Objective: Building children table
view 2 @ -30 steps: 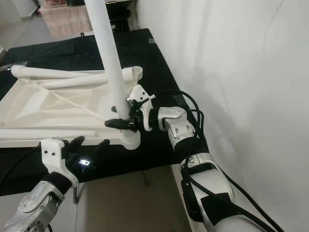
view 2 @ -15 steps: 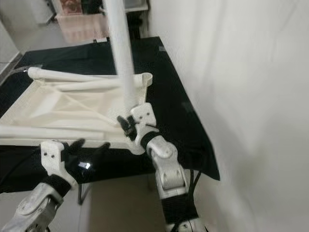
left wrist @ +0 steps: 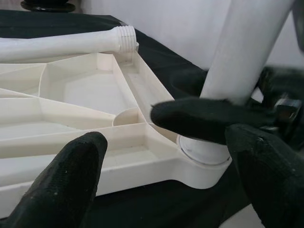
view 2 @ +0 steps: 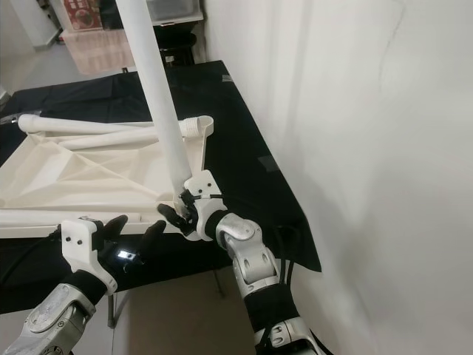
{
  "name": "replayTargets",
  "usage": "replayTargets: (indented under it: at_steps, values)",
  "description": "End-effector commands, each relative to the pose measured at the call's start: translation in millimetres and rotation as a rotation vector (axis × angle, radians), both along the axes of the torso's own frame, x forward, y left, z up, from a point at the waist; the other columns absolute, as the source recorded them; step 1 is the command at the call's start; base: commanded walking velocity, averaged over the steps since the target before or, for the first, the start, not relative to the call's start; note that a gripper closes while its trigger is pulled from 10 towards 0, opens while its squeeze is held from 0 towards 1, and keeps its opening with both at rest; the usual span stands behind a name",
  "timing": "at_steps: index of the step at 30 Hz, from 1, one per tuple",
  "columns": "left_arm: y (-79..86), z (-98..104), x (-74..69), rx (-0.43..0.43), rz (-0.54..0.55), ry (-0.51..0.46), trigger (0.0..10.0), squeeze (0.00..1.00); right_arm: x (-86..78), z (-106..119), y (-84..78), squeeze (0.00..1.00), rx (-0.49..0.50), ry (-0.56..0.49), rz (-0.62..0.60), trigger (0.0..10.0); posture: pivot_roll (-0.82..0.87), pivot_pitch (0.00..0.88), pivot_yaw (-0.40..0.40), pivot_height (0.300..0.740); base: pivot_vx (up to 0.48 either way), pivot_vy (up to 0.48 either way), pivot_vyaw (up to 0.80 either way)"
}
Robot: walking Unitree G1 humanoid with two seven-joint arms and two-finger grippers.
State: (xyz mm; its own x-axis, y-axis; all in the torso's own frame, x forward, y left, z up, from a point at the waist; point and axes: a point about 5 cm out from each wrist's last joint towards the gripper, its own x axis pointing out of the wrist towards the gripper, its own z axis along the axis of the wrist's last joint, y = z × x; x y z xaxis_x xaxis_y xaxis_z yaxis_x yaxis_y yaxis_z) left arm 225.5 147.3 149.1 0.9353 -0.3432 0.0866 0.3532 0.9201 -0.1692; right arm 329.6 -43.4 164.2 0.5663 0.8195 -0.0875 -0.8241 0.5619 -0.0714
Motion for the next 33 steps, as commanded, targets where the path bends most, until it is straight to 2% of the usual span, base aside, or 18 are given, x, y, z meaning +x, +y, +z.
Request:
replayTargets:
  at_steps: [1,4,5,7,9,11,12,14,15,24,29,30,31,32,33]
  values:
    - [1.3,-6.5,-0.2,0.004,0.005,0.024,10.0,0.0,2.6,8.9,-2.6,0.93,0.013,-0.04,0.18,10.0,0.0,0.074,0.052,0.74,0.0,0.0,0.0]
    - [0.6,-6.7,-0.4,0.004,0.004,0.024,10.0,0.0,6.3,8.8,-8.2,0.93,-0.009,-0.059,0.233,10.0,0.0,0.074,0.052,0.74,0.0,0.0,0.0]
    - [0.0,-6.7,-0.8,0.003,0.004,0.023,10.0,0.0,14.1,9.1,-16.0,0.0,-0.044,-0.059,0.243,10.0,0.01,0.071,0.045,0.74,0.0,0.0,0.0]
    - [-0.4,-6.7,-1.1,0.003,0.003,0.023,10.0,0.0,19.2,9.7,-21.2,0.0,-0.066,-0.057,0.243,10.0,0.01,0.071,0.045,0.74,0.0,0.0,0.0]
    - [-1.2,-6.4,-1.9,0.002,0.004,0.021,10.0,0.0,30.6,19.5,-31.0,0.0,-0.067,-0.038,0.266,10.0,0.01,0.075,0.045,0.74,0.0,0.0,0.0]
    - [-1.5,-6.1,-2.3,0.002,0.005,0.021,10.0,0.0,35.2,24.9,-33.2,0.0,-0.058,-0.028,0.268,10.0,0.01,0.08,0.043,0.74,0.0,0.0,0.0]
    - [-1.8,-5.6,-2.9,0.002,0.005,0.02,10.0,0.0,39.8,30.4,-35.1,0.0,-0.05,-0.013,0.274,3.6,0.02,0.083,0.041,0.74,0.0,0.0,0.0]
    - [-2.0,-5.6,-3.2,0.002,0.004,0.02,10.0,0.0,41.2,31.6,-35.9,0.0,-0.048,-0.009,0.287,3.6,0.02,0.083,0.041,0.74,0.0,0.0,0.0]
    - [-2.2,-5.3,-3.5,0.002,0.004,0.02,10.0,0.0,42.9,32.7,-37.4,0.0,-0.041,0.003,0.304,0.0,0.02,0.086,0.041,0.74,0.0,0.0,0.0]
    - [-3.4,-4.0,-4.4,0.001,0.005,0.016,10.0,0.0,45.4,27.9,-46.7,0.0,-0.029,0.014,0.29,0.0,0.02,0.098,0.04,0.74,0.0,0.0,0.0]
    - [-3.1,-3.1,-4.7,0.0,0.005,0.015,10.0,0.0,40.7,25.1,-58.4,0.0,-0.045,-0.027,0.279,0.0,0.01,0.108,0.042,0.74,0.0,0.0,0.0]
    - [-2.3,-2.8,-4.8,-0.001,0.004,0.015,10.0,0.0,37.6,19.5,-60.9,0.0,-0.072,-0.028,0.212,0.0,0.01,0.115,0.038,0.74,0.0,0.0,0.0]
    - [-0.5,-2.6,-5.0,0.0,0.005,0.015,10.0,0.0,38.8,10.5,-54.4,0.0,-0.012,-0.054,-0.271,0.0,0.0,0.113,0.032,0.74,0.0,0.0,0.0]
    - [0.4,-2.5,-5.1,0.0,0.005,0.015,10.0,0.0,36.5,6.7,-58.9,0.0,0.037,-0.048,-0.618,0.0,0.0,0.113,0.032,0.74,0.0,0.0,0.0]
    - [0.4,-2.5,-5.1,0.0,0.005,0.015,10.0,0.0,36.5,6.7,-58.9,0.0,0.037,-0.048,-0.618,0.0,0.0,0.113,0.032,0.74,0.0,0.0,0.0]
